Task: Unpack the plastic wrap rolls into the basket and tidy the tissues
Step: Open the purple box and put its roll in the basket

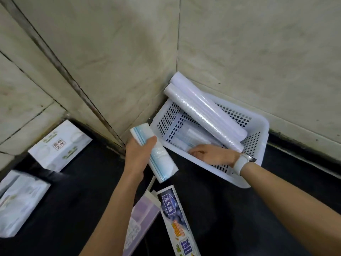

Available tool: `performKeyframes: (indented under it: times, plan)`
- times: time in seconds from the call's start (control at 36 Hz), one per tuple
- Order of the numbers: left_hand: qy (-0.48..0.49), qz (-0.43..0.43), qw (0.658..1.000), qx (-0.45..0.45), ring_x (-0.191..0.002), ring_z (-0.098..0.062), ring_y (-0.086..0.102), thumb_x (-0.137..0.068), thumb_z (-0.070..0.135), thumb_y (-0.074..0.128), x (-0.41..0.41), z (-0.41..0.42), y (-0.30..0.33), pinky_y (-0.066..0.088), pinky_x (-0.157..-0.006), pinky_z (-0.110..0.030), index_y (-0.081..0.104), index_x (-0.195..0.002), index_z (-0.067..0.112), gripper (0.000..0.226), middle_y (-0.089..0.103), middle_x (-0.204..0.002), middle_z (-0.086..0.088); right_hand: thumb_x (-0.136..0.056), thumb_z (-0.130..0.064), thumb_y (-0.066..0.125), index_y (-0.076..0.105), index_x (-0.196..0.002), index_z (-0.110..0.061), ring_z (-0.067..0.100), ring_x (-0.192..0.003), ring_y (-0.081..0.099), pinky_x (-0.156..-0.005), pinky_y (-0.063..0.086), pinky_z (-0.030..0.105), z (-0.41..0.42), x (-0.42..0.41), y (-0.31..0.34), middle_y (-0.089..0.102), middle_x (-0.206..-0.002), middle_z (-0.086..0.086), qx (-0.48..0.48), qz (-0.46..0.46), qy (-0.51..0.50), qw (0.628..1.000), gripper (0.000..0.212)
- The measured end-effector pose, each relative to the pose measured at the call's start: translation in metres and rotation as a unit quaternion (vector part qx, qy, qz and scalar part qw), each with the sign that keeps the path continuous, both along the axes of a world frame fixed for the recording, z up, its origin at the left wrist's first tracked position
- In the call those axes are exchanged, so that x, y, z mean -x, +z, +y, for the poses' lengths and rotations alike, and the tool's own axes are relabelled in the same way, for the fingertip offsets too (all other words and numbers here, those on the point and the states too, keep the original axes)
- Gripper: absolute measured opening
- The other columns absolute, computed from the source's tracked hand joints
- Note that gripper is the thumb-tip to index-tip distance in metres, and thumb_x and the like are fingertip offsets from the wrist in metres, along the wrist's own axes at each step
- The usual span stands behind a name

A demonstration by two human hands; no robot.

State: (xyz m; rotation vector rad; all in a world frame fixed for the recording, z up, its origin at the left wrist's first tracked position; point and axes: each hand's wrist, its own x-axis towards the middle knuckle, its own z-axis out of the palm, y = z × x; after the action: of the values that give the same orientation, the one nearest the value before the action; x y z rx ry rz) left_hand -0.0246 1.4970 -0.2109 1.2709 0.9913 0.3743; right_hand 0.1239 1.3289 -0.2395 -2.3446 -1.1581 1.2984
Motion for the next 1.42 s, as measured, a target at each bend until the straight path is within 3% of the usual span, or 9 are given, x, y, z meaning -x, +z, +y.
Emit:
performKeyframes:
  times: [0.22,0.33,0.47,0.64,0.81,0.94,1.11,1.25,1.42]
  plan:
    - [-0.036,0.0,0.999,0.015,-0.086,-0.012,0.062,-0.082,0.018,0.069,-0.008,-0.007,0.007,0.05,-0.072,-0.028,0.055,-0.109,0.018,0.03,0.063,-0.095,0.001,-0.095,-0.012,0.034,0.049,-0.13,-0.008,0.024,-0.14,0.022,-0.116,0.012,0.033,-0.001,-0.007,-0.011,0.028,-0.152,0.01,-0.027,-0.155,0.089,0.983,0.038]
    - [-0.063,-0.026,0.997,0.047,-0.089,-0.013,0.063,-0.083,0.013,0.068,-0.019,-0.005,0.015,0.053,-0.072,-0.031,0.054,-0.107,0.02,0.029,0.064,-0.099,-0.001,-0.097,-0.027,0.038,0.06,-0.117,-0.01,0.028,-0.11,0.057,-0.094,0.045,0.031,-0.003,0.003,0.013,0.061,-0.122,0.014,-0.172,-0.071,-0.105,0.977,0.034]
    - [-0.057,-0.076,0.993,0.069,-0.088,-0.013,0.065,-0.082,0.008,0.068,-0.041,-0.015,0.025,0.056,-0.058,-0.023,0.055,-0.107,0.016,0.03,0.065,-0.099,-0.002,-0.084,-0.053,0.044,0.057,-0.118,-0.027,-0.014,-0.086,0.06,-0.072,0.048,0.006,-0.003,0.022,0.055,0.064,-0.102,-0.02,-0.248,0.136,-0.191,0.94,0.045]
    - [-0.092,-0.003,0.989,-0.113,-0.094,-0.01,0.063,-0.08,0.037,0.069,-0.053,-0.025,0.02,0.047,-0.072,-0.023,0.053,-0.099,0.029,0.026,0.064,-0.102,0.005,-0.093,-0.02,0.05,0.048,-0.12,-0.013,0.009,-0.076,0.06,-0.062,0.048,0.013,-0.003,0.016,0.048,0.061,-0.096,-0.002,-0.233,0.031,-0.237,0.943,0.028]
    - [-0.184,0.189,0.873,-0.411,-0.133,-0.025,0.033,-0.092,0.038,0.047,-0.032,-0.014,-0.013,0.03,-0.107,-0.054,0.037,-0.138,0.016,0.052,0.039,-0.145,-0.008,-0.093,-0.016,0.046,0.042,-0.13,-0.011,0.017,-0.068,0.058,-0.056,0.044,0.024,-0.007,-0.001,0.015,0.059,-0.091,0.005,-0.178,-0.18,-0.225,0.941,0.037]
    - [-0.221,0.228,0.83,-0.458,-0.145,-0.02,0.009,-0.096,0.037,0.037,-0.022,-0.022,-0.03,0.019,-0.11,-0.049,0.029,-0.144,0.016,0.053,0.015,-0.158,-0.002,-0.091,-0.015,0.047,0.056,-0.113,-0.012,0.021,-0.081,0.06,-0.068,0.042,0.027,0.008,0.002,-0.008,0.064,-0.101,0.008,-0.094,-0.113,-0.12,0.982,0.024]
    - [-0.212,0.246,0.818,-0.475,-0.146,-0.019,0.009,-0.097,0.034,0.036,-0.024,-0.026,-0.03,0.02,-0.11,-0.049,0.033,-0.142,0.016,0.049,0.017,-0.158,-0.003,-0.089,-0.038,0.049,0.053,-0.118,-0.011,0.027,-0.111,0.044,-0.085,0.043,0.038,0.004,0.002,-0.014,0.053,-0.118,0.009,-0.06,-0.348,0.017,0.936,0.039]
    - [-0.199,0.253,0.816,-0.48,-0.146,-0.02,0.01,-0.097,0.028,0.036,-0.026,-0.03,-0.032,0.02,-0.108,-0.05,0.038,-0.14,0.016,0.045,0.019,-0.158,-0.006,-0.087,-0.026,0.058,0.058,-0.106,-0.006,0.03,-0.088,0.057,-0.066,0.048,0.035,-0.013,-0.004,-0.004,0.06,-0.1,0.013,-0.211,-0.425,-0.057,0.878,0.027]
    - [-0.182,0.255,0.822,-0.474,-0.146,-0.02,0.008,-0.097,0.024,0.035,-0.028,-0.035,-0.033,0.021,-0.107,-0.05,0.042,-0.138,0.017,0.042,0.018,-0.158,-0.006,-0.084,-0.036,0.06,0.041,-0.121,-0.009,0.029,-0.098,0.047,-0.07,0.049,0.038,-0.025,-0.024,-0.006,0.049,-0.115,0.014,-0.098,-0.424,-0.123,0.892,0.05]
